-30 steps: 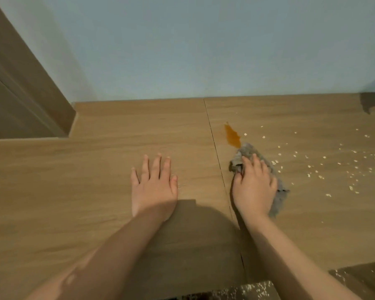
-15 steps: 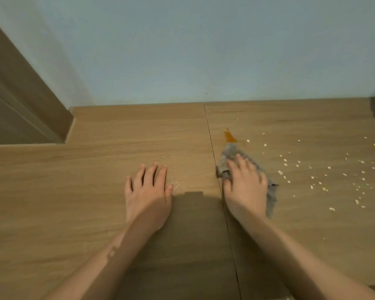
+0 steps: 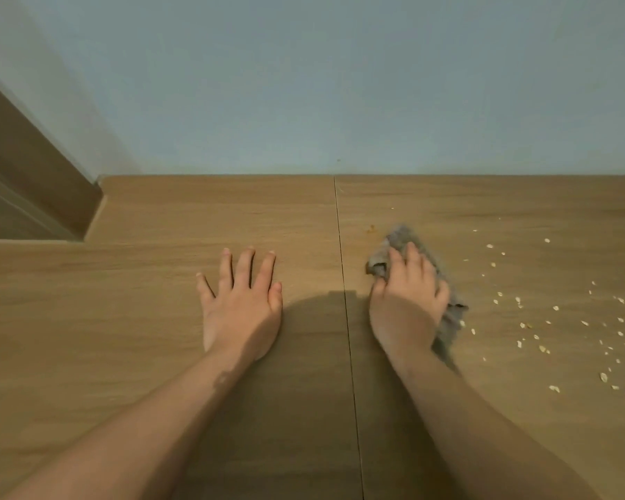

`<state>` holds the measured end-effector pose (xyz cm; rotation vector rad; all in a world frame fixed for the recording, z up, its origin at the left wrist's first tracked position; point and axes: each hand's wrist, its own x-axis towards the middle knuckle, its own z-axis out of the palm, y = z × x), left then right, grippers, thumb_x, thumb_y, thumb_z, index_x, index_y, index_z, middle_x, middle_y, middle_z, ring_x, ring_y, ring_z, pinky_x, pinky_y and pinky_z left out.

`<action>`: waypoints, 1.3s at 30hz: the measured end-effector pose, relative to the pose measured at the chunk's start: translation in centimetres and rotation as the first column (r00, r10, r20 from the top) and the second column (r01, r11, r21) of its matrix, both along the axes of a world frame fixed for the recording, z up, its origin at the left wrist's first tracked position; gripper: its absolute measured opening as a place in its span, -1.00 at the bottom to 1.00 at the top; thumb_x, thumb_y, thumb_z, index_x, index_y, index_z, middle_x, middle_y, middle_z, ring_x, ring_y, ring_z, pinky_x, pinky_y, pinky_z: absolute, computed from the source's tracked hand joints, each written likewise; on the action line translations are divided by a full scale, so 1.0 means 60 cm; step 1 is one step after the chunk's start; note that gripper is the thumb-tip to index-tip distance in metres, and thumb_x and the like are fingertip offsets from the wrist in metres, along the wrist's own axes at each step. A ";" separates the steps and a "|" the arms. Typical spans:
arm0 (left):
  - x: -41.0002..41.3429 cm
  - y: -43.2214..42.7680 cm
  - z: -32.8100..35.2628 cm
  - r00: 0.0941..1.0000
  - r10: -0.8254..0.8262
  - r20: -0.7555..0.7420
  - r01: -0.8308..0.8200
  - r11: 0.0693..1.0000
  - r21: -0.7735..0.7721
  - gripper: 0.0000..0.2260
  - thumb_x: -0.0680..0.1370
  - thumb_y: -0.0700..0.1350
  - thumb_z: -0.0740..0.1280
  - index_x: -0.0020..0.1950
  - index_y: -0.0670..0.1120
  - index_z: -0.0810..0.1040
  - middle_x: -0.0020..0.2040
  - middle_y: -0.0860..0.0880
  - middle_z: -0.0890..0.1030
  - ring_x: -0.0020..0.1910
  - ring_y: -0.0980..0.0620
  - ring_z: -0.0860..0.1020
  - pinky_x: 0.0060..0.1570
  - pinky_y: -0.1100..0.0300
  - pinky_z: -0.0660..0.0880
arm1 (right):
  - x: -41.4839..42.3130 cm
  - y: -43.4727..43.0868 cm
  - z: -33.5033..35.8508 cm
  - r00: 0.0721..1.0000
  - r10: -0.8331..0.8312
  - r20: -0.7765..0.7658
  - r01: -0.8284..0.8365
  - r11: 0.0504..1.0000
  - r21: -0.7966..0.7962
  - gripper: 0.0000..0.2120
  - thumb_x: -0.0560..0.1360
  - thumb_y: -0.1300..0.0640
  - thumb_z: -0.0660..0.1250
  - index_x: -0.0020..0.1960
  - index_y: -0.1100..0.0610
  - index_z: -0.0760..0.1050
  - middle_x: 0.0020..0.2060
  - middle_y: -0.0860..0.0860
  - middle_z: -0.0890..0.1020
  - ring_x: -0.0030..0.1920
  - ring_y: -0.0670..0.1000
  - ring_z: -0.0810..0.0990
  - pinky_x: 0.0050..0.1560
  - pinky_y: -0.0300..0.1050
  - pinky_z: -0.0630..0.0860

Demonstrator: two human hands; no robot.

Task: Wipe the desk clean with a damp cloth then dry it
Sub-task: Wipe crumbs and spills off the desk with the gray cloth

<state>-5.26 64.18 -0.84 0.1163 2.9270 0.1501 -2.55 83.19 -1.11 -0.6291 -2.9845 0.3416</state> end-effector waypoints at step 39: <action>-0.001 -0.001 -0.008 0.994 -0.003 -0.107 0.005 1.000 0.023 -0.49 0.56 0.14 -0.19 0.50 0.11 0.13 0.50 0.00 0.21 0.50 -0.10 0.05 0.39 -0.23 -0.02 | -0.194 0.085 -0.002 0.951 0.308 -0.025 -0.309 0.951 -0.009 -0.58 0.54 0.07 0.13 0.40 -0.07 0.28 0.45 -0.07 0.25 0.44 -0.02 0.17 0.37 0.11 0.10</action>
